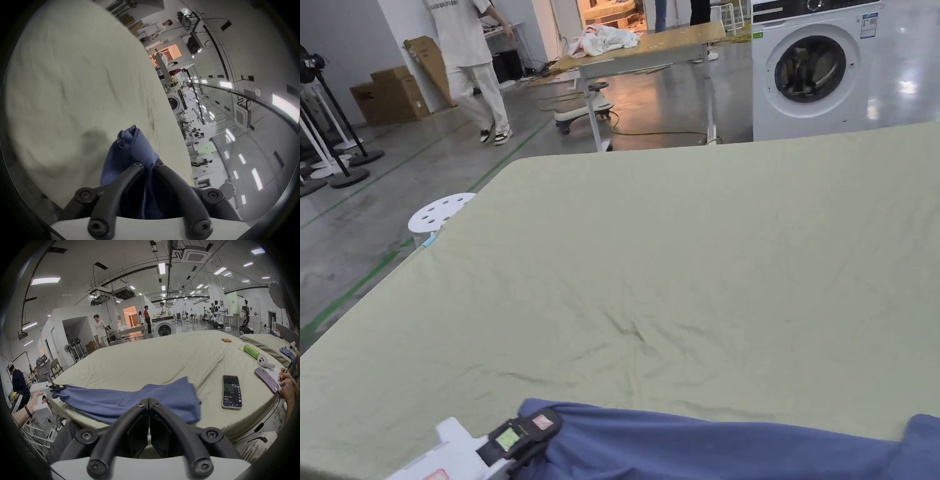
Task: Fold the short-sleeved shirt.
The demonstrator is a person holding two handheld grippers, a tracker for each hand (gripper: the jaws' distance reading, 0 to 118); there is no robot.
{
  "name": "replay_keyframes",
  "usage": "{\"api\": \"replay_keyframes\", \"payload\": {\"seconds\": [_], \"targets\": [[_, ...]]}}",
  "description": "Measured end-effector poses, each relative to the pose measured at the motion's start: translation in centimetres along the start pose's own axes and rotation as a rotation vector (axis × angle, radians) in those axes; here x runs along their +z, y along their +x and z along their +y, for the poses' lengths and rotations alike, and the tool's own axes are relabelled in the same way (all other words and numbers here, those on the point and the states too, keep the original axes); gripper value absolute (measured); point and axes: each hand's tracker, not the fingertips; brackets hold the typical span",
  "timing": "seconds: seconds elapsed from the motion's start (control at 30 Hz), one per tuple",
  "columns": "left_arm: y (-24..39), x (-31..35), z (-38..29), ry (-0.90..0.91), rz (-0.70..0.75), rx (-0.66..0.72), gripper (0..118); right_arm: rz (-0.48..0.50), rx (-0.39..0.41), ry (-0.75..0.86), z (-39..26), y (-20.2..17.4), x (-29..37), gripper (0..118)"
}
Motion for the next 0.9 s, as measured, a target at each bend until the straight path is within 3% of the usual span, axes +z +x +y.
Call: {"api": "replay_keyframes", "payload": {"seconds": [0.13,0.27,0.3,0.47,0.6,0.67,0.7,0.73,0.77,0.9], "targets": [[2.6,0.8,2.1,0.024,0.058,-0.067,3,0.010,-0.024,-0.005,-0.5,0.3,-0.2,0],[9.8,-1.0,-3.0,-0.094,-0.031,-0.237,3,0.013,-0.031,-0.003,-0.7,-0.1,-0.1,0],[7.2,-2.5,-1.9,-0.120,-0.056,-0.278,3,0.018,-0.036,0.002,-0.8,-0.2,0.0,0],[11.5,-9.0,-10.6,-0.237,-0.155,-0.288,3,0.034,-0.037,0.010,-0.8,-0.8,0.9,0],[13.6,-14.1,-17.4,-0.375,-0.079,-0.487,3,0.022,-0.026,0.016,-1.0,-0.6,2.1,0],[13.9,-15.5,-19.4,-0.415,-0.054,-0.540,17,0.007,-0.028,0.017,-1.4,0.2,2.6,0],[14.6,-15.8,-20.5,-0.430,-0.044,-0.571,34,-0.001,-0.035,0.014,-1.6,0.5,2.8,0],[14.7,-16.0,-20.7,-0.444,-0.050,-0.597,62,-0.007,-0.043,0.013,-1.7,0.7,2.9,0],[14.9,-15.7,-20.5,-0.440,-0.073,-0.595,71,-0.012,-0.055,0.009,-2.0,1.2,2.9,0],[16.5,-12.1,-18.2,-0.320,-0.205,-0.589,67,-0.019,-0.068,0.009,-2.0,1.5,3.1,0]]}}
